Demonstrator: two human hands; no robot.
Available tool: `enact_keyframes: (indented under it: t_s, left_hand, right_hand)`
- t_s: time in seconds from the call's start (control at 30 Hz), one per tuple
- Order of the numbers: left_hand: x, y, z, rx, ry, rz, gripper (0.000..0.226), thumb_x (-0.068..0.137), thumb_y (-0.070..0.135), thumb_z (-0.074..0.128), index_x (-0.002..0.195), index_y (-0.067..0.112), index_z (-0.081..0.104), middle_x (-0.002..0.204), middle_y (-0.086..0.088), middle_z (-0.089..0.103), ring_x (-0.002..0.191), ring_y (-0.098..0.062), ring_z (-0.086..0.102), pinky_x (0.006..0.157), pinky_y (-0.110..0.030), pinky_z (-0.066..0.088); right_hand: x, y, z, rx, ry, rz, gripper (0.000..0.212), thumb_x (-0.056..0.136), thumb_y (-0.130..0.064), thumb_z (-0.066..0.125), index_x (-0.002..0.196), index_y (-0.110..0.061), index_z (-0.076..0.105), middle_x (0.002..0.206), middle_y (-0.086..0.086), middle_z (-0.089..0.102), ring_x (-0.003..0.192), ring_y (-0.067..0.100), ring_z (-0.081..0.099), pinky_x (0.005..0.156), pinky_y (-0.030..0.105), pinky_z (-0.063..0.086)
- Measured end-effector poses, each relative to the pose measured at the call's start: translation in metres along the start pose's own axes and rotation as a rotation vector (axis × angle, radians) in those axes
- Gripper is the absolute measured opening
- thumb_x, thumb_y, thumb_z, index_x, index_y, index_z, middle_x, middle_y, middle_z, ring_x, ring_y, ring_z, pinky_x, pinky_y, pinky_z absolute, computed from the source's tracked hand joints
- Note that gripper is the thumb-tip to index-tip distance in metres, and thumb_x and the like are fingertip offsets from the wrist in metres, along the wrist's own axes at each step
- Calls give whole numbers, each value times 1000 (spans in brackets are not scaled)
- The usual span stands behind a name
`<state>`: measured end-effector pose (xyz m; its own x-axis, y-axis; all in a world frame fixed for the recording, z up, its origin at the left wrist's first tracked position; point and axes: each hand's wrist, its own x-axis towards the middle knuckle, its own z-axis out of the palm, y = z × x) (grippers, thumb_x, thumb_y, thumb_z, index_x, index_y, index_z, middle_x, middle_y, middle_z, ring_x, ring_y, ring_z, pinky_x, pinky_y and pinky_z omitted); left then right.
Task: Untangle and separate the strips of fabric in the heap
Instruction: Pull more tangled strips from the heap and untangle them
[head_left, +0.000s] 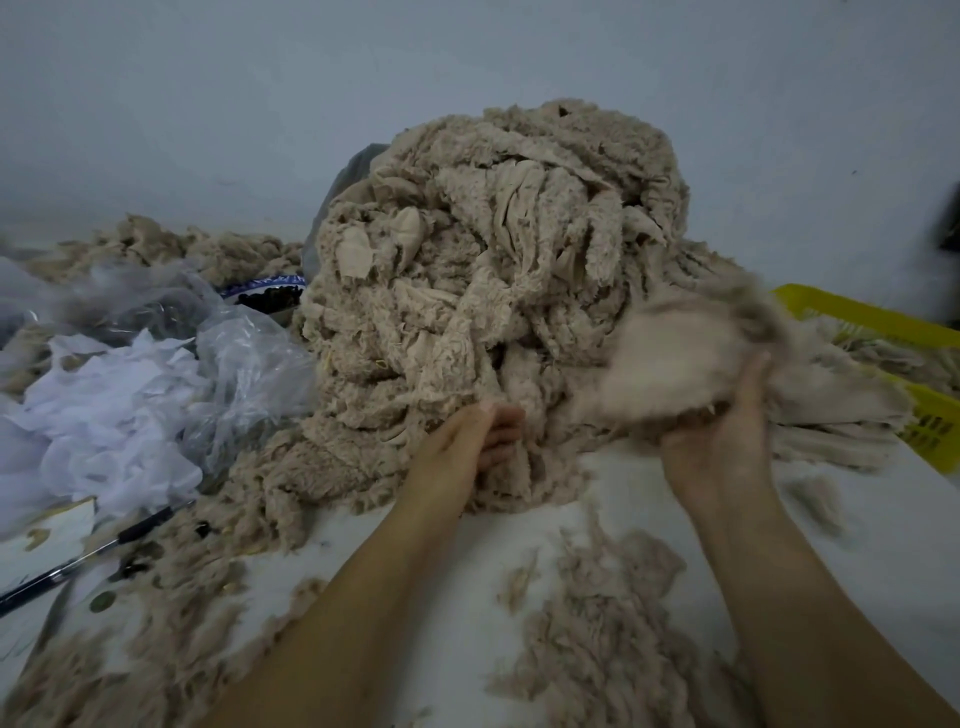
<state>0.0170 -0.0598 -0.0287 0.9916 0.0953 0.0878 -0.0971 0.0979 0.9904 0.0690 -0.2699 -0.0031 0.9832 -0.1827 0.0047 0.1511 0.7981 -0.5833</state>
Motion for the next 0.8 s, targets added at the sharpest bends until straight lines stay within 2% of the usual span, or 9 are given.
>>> enact_keyframes:
  t_s: [0.03,0.1,0.23,0.33,0.47,0.57,0.67,0.73,0.8]
  left_hand:
    - [-1,-1,1,83,-23,-6,32,103,40,46,112,24,72,111,10,74,107,-5,67,95,-25,52]
    - [-2,-5,3,310,-54,1,25,102,41,48,112,36,70,111,20,71,101,10,62,92,-15,48]
    - [1,-8,5,679,-68,112,23,103,31,49,117,31,67,113,28,52,102,12,48,79,9,26]
    - [6,-11,1,795,-28,174,29,105,23,46,126,18,65,119,15,47,110,7,38,77,12,19]
    - [9,-13,-2,709,79,145,29,104,18,45,128,20,62,129,4,52,103,-1,48,90,-7,36]
    - [8,-14,-4,680,130,88,34,104,27,45,137,27,54,134,4,48,100,6,50,92,-22,40]
    - [10,-13,-4,715,143,23,46,103,42,44,146,24,46,144,1,43,123,-12,49,99,-26,35]
    - [12,-13,-3,759,141,-6,51,101,46,47,145,20,48,143,-2,45,129,-19,46,100,-27,34]
    - [15,-15,-3,801,155,1,41,100,40,54,131,14,60,129,-5,53,118,-23,52,94,-29,40]
  right_hand:
    - [1,0,-4,32,40,10,44,97,-55,46,121,-19,58,116,5,66,94,13,70,70,27,59]
    - [-1,18,-9,-245,92,57,39,101,-44,47,133,-21,48,119,8,62,93,18,72,65,24,58]
    - [-11,51,-5,-1032,-150,-69,18,99,-31,53,96,-24,69,83,-7,71,78,11,69,56,13,49]
    - [-17,63,-7,-1473,-545,-148,22,100,-31,52,91,-20,70,89,-13,61,86,7,56,73,10,42]
    - [-22,74,-9,-1782,-861,-249,29,104,-33,43,116,-24,67,122,-18,52,112,9,40,99,33,34]
    - [-22,73,-7,-1775,-876,-279,30,105,-29,40,111,-22,68,120,-13,58,113,16,46,100,29,34]
    - [-29,69,1,-1526,-783,-247,29,100,-30,47,99,-17,73,99,-29,59,104,1,48,87,2,30]
    - [-34,66,5,-1427,-767,-221,32,93,-34,48,87,-14,73,95,-31,62,98,-5,51,81,2,34]
    - [-37,66,5,-1421,-849,-155,28,94,-28,52,79,-11,70,93,-18,66,93,-1,55,82,10,40]
